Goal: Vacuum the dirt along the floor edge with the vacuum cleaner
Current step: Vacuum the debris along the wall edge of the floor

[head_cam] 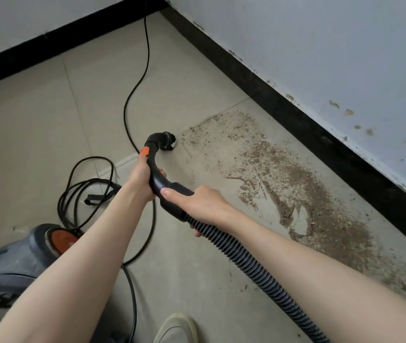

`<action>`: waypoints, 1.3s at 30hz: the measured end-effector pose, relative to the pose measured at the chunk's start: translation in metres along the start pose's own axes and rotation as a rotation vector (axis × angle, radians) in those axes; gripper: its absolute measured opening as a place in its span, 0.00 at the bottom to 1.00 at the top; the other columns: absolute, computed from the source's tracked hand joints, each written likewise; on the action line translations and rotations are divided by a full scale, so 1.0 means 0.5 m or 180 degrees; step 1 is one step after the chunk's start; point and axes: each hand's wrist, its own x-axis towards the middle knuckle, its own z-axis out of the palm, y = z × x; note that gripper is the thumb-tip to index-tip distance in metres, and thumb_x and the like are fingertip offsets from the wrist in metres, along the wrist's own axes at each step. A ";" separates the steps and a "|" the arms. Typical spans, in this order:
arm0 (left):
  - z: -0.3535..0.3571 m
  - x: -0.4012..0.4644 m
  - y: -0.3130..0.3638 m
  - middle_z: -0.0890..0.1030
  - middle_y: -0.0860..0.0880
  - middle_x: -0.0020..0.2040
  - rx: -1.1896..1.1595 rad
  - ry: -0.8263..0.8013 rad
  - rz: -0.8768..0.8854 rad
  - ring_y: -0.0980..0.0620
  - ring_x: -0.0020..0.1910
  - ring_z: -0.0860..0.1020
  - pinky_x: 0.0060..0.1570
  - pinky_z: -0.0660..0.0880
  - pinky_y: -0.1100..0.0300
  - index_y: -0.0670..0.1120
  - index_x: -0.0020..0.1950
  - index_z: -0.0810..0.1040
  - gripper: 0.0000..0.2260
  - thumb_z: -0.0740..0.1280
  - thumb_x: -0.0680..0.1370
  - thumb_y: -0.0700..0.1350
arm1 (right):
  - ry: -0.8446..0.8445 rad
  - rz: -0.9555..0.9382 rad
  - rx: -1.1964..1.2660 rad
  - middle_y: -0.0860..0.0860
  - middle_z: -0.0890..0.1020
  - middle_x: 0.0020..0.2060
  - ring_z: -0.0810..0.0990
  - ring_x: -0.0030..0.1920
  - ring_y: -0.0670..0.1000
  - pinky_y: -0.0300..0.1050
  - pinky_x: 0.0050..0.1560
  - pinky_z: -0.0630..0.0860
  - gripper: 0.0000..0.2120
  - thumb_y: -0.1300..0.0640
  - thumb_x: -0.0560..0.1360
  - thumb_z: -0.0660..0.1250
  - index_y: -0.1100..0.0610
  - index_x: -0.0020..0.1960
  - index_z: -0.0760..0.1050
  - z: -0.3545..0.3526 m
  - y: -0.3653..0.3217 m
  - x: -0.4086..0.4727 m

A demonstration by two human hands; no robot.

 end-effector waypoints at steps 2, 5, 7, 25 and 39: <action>0.008 0.004 0.000 0.68 0.50 0.25 -0.0019 -0.0050 0.0007 0.54 0.18 0.69 0.22 0.68 0.68 0.43 0.39 0.68 0.22 0.66 0.75 0.62 | 0.0041 -0.0003 -0.0051 0.51 0.81 0.30 0.81 0.24 0.51 0.39 0.29 0.76 0.29 0.27 0.68 0.62 0.55 0.39 0.74 -0.008 0.000 0.002; 0.027 0.009 -0.001 0.67 0.50 0.26 -0.0060 -0.0135 -0.0013 0.54 0.17 0.69 0.22 0.68 0.69 0.43 0.39 0.68 0.21 0.66 0.75 0.61 | 0.0098 0.0006 -0.0085 0.51 0.81 0.29 0.81 0.23 0.50 0.38 0.29 0.75 0.30 0.27 0.69 0.62 0.56 0.39 0.74 -0.021 0.003 0.003; 0.043 0.012 -0.002 0.68 0.50 0.25 -0.0053 -0.0190 -0.0068 0.54 0.18 0.69 0.22 0.69 0.69 0.43 0.39 0.69 0.21 0.67 0.74 0.62 | 0.0151 0.0018 -0.0117 0.51 0.81 0.28 0.81 0.24 0.51 0.40 0.31 0.76 0.31 0.27 0.68 0.62 0.56 0.39 0.75 -0.033 0.008 0.004; 0.241 0.027 0.007 0.72 0.48 0.33 0.0534 -0.0318 0.0128 0.52 0.30 0.71 0.33 0.72 0.59 0.42 0.56 0.73 0.24 0.65 0.75 0.63 | 0.0619 0.0270 0.0445 0.54 0.82 0.31 0.82 0.24 0.52 0.40 0.25 0.76 0.33 0.27 0.67 0.66 0.59 0.43 0.77 -0.149 0.061 0.049; 0.369 0.013 -0.030 0.74 0.47 0.43 0.1047 -0.0681 0.0354 0.50 0.37 0.73 0.45 0.72 0.57 0.42 0.64 0.71 0.25 0.63 0.77 0.61 | 0.0858 0.0452 0.1020 0.55 0.81 0.29 0.82 0.24 0.54 0.43 0.28 0.78 0.32 0.29 0.68 0.67 0.60 0.44 0.73 -0.215 0.113 0.009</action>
